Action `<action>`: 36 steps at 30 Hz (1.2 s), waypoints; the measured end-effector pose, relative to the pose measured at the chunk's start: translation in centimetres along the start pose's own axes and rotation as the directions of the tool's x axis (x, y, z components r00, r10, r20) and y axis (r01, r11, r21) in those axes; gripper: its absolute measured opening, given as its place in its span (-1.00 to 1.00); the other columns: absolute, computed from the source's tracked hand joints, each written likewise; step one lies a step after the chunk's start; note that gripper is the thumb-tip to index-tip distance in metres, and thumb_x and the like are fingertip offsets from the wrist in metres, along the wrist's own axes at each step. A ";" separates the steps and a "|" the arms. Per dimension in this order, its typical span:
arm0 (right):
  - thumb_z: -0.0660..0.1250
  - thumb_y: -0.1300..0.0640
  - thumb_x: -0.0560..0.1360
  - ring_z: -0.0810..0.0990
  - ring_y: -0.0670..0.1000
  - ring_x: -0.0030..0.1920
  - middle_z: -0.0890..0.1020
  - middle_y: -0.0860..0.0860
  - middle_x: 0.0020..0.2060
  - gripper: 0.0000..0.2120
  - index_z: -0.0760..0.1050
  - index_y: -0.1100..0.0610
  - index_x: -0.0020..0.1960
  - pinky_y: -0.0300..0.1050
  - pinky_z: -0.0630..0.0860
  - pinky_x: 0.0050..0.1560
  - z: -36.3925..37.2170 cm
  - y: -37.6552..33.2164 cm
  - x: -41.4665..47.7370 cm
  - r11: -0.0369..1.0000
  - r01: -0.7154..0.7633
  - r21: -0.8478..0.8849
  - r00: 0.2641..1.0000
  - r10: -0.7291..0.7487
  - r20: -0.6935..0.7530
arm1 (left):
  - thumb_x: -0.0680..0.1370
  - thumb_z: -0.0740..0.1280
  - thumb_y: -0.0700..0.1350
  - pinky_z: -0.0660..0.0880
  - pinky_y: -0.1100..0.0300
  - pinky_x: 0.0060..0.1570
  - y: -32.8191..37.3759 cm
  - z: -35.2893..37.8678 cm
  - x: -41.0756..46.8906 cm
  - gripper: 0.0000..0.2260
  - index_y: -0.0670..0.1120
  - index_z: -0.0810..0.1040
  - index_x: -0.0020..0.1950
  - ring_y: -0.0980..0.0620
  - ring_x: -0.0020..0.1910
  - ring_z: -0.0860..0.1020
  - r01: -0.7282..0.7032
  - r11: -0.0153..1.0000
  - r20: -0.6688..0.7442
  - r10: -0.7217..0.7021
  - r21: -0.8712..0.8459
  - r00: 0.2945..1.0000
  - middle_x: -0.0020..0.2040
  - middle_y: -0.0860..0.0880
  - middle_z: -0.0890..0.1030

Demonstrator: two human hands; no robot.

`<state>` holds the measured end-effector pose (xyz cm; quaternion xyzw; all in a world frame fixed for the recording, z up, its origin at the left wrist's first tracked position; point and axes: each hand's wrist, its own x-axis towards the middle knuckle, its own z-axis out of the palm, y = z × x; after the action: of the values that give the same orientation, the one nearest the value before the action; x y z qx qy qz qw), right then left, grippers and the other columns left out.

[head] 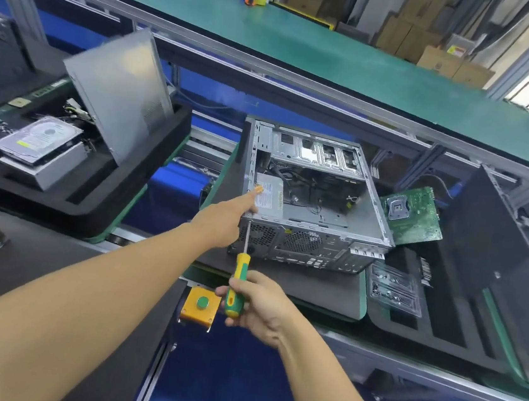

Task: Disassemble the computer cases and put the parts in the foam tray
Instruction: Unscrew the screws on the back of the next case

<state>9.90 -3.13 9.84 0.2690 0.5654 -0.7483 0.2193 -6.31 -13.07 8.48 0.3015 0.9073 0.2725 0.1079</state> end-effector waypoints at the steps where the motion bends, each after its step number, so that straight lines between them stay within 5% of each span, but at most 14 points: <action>1: 0.30 0.20 0.62 0.63 0.09 -0.28 0.67 0.13 -0.14 -0.83 0.37 0.20 0.16 -0.14 0.42 -0.43 0.0 0.1 0.1 0.997 0.030 -0.071 0.999 -0.033 -0.038 | 0.44 0.21 -0.39 0.30 0.29 -0.44 0.0 0.0 0.0 -0.07 0.33 -0.11 0.56 0.20 -0.38 0.49 -0.003 1.000 0.003 0.003 -0.001 1.000 0.29 0.34 0.43; 5: 0.48 0.08 0.51 0.58 -0.02 -0.40 0.61 0.01 -0.24 -0.62 0.30 0.09 0.12 -0.28 0.23 -0.56 0.6 0.2 0.6 0.978 0.019 -0.207 0.990 -0.047 -0.132 | 0.43 0.24 -0.40 0.32 0.32 -0.45 -0.2 0.1 0.0 -0.04 0.35 -0.13 0.55 0.19 -0.37 0.51 0.000 1.000 0.010 0.000 -0.008 1.000 0.28 0.35 0.42; 9: 0.39 -0.06 0.54 0.46 -0.02 -0.47 0.48 0.11 -0.07 -0.63 0.35 0.13 0.18 -0.22 0.38 -0.50 0.8 -0.4 0.8 0.998 -0.059 -0.006 0.991 0.058 -0.120 | 0.43 0.25 -0.40 0.30 0.36 -0.47 -0.3 0.1 0.1 -0.03 0.35 -0.14 0.56 0.20 -0.37 0.51 -0.005 1.000 0.024 0.006 -0.020 1.000 0.28 0.35 0.42; 13: 0.07 0.12 0.59 0.46 0.06 -0.32 0.50 0.15 -0.11 -0.69 0.47 0.23 0.20 -0.13 0.39 -0.39 -0.2 -0.7 -0.1 0.981 -0.070 0.181 0.998 0.070 0.008 | 0.41 0.24 -0.39 0.34 0.28 -0.44 -0.6 0.4 0.2 -0.01 0.38 -0.18 0.54 0.17 -0.40 0.52 0.004 0.999 0.030 -0.003 -0.032 1.000 0.31 0.35 0.40; 16: 0.17 0.26 0.60 0.55 0.08 -0.22 0.59 0.19 -0.04 -0.80 0.45 0.23 0.20 -0.07 0.48 -0.36 -0.5 -0.1 -0.3 0.993 0.032 0.116 0.999 -0.032 0.002 | 0.42 0.26 -0.38 0.38 0.25 -0.44 -0.6 0.6 0.2 -0.01 0.37 -0.20 0.54 0.15 -0.40 0.54 -0.005 0.999 0.048 0.007 -0.032 0.999 0.29 0.35 0.37; 19: 0.36 0.27 0.57 0.64 0.08 -0.29 0.69 0.17 -0.07 -0.72 0.34 0.19 0.21 -0.12 0.48 -0.43 -0.5 0.2 -0.1 0.995 0.090 0.039 0.996 -0.089 -0.025 | 0.51 0.29 -0.26 0.39 0.31 -0.39 0.1 0.1 0.0 -0.19 0.31 -0.04 0.55 0.22 -0.43 0.51 0.011 0.984 0.014 -0.008 -0.178 1.000 0.31 0.23 0.42; 22: 0.44 0.25 0.51 0.57 0.02 -0.42 0.71 0.13 -0.12 -0.56 0.25 0.13 0.24 -0.21 0.39 -0.53 -0.1 0.0 0.3 0.999 0.050 0.015 0.996 -0.049 -0.072 | 0.56 0.31 -0.07 0.50 0.06 0.05 1.3 -0.2 -1.1 -0.65 0.10 0.36 0.32 0.10 -0.03 0.56 0.179 0.847 -0.273 -0.350 -0.500 0.896 0.31 0.01 0.49; 24: 0.46 0.24 0.50 0.49 -0.03 -0.48 0.62 0.13 -0.17 -0.55 0.24 0.12 0.22 -0.24 0.34 -0.55 0.2 0.3 0.7 0.999 0.034 0.000 0.995 -0.034 -0.099 | 0.53 0.34 0.14 0.52 0.00 0.06 1.9 -0.1 -2.1 -0.75 -0.01 0.44 0.00 -0.02 -0.04 0.55 0.368 0.732 -0.137 -0.528 -0.574 0.838 0.09 -0.05 0.57; 26: 0.45 0.19 0.52 0.46 -0.05 -0.48 0.54 0.11 -0.17 -0.58 0.24 0.11 0.19 -0.23 0.33 -0.54 0.4 0.6 1.1 0.999 0.036 -0.020 0.992 -0.038 -0.118 | 0.44 0.36 0.36 0.55 0.12 -0.19 2.6 0.6 -3.1 -0.51 -0.07 0.46 -0.07 -0.01 -0.10 0.60 0.544 0.641 0.223 -0.514 -0.542 0.828 -0.07 -0.06 0.62; 28: 0.40 0.15 0.55 0.46 -0.03 -0.47 0.51 0.12 -0.15 -0.65 0.26 0.13 0.18 -0.20 0.33 -0.52 0.6 0.7 1.2 0.999 0.048 -0.010 0.991 -0.049 -0.123 | 0.38 0.43 0.37 0.53 0.21 -0.36 3.0 1.0 -3.9 -0.40 -0.18 0.53 -0.04 0.10 -0.26 0.62 0.611 0.564 0.446 -0.419 -0.555 0.791 -0.25 0.00 0.65; 31: 0.20 0.15 0.59 0.46 0.03 -0.44 0.52 0.16 -0.18 -0.77 0.35 0.18 0.22 -0.17 0.32 -0.47 0.9 0.6 1.1 0.996 0.053 0.079 0.991 -0.043 -0.123 | 0.39 0.56 0.12 0.47 0.34 -0.46 3.0 1.4 -4.3 -0.62 -0.19 0.61 -0.16 0.15 -0.50 0.55 0.579 0.562 0.438 -0.379 -0.591 0.815 -0.45 0.03 0.60; 36: 0.01 0.13 0.60 0.53 0.10 -0.33 0.63 0.26 -0.19 -0.64 0.41 0.32 0.22 -0.08 0.40 -0.35 0.2 1.5 0.0 0.953 -0.003 0.303 1.000 -0.004 0.020 | 0.50 0.48 -0.21 0.62 0.16 -0.11 2.7 0.8 -5.1 -0.72 -0.32 0.59 0.16 0.03 -0.31 0.62 0.587 0.313 0.507 -0.304 -0.746 0.806 -0.24 -0.13 0.66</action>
<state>10.83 -3.73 8.75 0.2915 0.4417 -0.8289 0.1811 -0.66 -14.04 9.48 -0.0307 0.6536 0.6135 0.4421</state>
